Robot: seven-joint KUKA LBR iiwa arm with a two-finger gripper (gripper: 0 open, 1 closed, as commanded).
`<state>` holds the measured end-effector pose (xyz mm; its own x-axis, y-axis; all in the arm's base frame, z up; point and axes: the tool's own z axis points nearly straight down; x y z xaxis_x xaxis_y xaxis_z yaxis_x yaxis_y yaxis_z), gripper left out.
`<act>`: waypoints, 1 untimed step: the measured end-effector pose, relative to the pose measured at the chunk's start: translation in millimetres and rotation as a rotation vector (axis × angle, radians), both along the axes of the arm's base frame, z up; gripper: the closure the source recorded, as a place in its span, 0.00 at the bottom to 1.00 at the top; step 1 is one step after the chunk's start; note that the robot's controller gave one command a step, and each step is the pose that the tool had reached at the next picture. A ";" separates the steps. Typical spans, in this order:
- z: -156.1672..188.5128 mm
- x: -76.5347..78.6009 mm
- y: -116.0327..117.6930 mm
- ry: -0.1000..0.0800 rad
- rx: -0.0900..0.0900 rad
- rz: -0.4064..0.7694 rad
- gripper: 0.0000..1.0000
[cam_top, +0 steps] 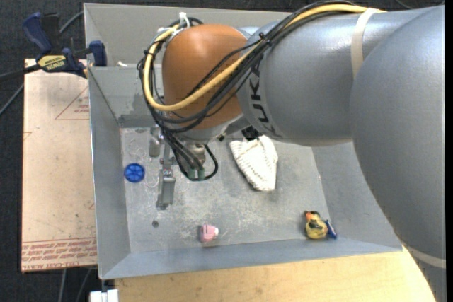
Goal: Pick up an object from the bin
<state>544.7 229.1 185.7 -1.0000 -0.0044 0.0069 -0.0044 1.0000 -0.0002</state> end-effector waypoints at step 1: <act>4.6 2.2 -1.4 -0.008 0.001 -0.005 0.00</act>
Offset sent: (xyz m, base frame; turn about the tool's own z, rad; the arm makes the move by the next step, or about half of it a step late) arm 0.0018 -0.0029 -0.1130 -0.0187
